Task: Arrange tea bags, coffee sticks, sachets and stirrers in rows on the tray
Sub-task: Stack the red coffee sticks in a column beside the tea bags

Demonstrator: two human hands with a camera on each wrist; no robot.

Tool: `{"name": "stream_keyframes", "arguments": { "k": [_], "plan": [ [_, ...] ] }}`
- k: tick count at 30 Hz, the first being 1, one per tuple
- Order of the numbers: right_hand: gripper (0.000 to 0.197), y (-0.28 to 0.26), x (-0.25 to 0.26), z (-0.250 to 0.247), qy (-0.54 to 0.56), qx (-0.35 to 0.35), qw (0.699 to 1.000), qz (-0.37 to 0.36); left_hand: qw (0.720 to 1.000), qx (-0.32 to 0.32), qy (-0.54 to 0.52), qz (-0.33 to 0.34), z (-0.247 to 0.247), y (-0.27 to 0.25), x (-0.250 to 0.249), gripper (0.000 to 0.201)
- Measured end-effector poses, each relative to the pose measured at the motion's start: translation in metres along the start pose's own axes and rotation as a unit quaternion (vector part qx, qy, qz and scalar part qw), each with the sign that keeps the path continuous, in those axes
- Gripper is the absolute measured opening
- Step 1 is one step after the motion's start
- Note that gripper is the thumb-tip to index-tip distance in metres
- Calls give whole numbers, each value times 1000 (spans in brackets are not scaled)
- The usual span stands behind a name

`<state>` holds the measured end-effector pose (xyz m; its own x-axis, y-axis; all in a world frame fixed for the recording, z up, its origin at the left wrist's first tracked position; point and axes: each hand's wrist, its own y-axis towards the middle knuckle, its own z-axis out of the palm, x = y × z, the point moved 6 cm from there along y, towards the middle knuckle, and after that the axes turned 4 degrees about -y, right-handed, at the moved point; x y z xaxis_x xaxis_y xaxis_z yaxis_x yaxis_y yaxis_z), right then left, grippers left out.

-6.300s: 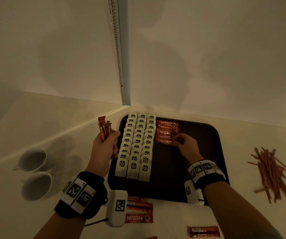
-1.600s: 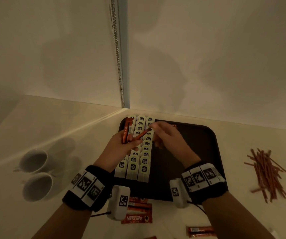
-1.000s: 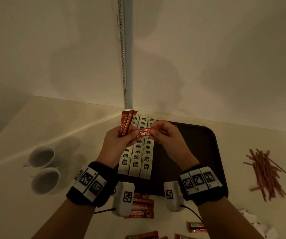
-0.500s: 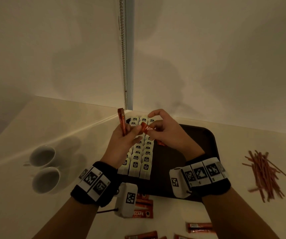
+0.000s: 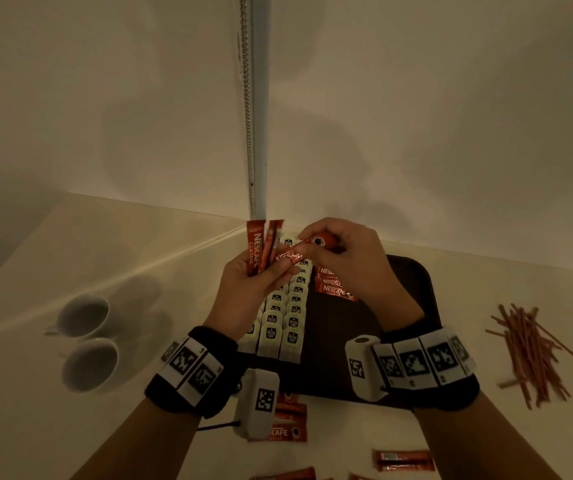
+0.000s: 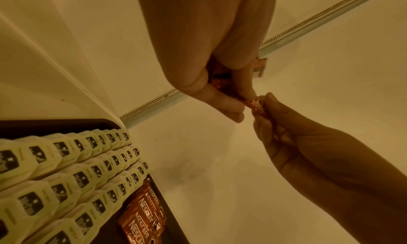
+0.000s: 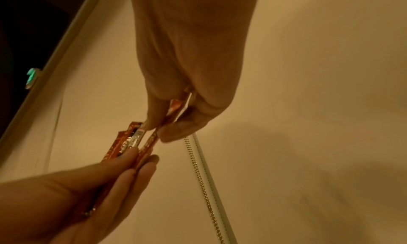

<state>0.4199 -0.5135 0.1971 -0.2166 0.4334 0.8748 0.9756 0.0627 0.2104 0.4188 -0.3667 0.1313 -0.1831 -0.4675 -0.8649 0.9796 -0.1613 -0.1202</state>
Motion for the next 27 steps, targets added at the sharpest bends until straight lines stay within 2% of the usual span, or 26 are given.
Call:
{"name": "stream_keyframes", "arguments": {
  "k": [3,6,10,13,18,21,24,27],
  "plan": [
    [12,-1,-4,-3,46,-1,999,19,1000,-15,-14,14,-1,2,-4,20],
    [14,-3,-6,-6,39,-10,999,29,1000,-9,-24,15,-2,5,-5,28],
    [18,-4,-9,-8,80,-19,995,50,998,-18,-55,15,-3,6,-6,25],
    [21,-3,-8,-13,42,-39,998,39,998,-9,-67,11,0,4,-4,23],
    [27,0,-9,-13,14,4,999,29,998,-17,-56,-2,0,3,1,22],
    [20,1,-15,-12,19,31,999,34,999,-10,-46,-19,1,3,5,25],
    [15,2,-35,-25,26,7,998,65,999,-18,-25,-24,-4,3,8,14],
    [12,0,-77,-40,-23,-6,993,113,998,-49,-8,-24,-17,3,8,9]
  ]
}}
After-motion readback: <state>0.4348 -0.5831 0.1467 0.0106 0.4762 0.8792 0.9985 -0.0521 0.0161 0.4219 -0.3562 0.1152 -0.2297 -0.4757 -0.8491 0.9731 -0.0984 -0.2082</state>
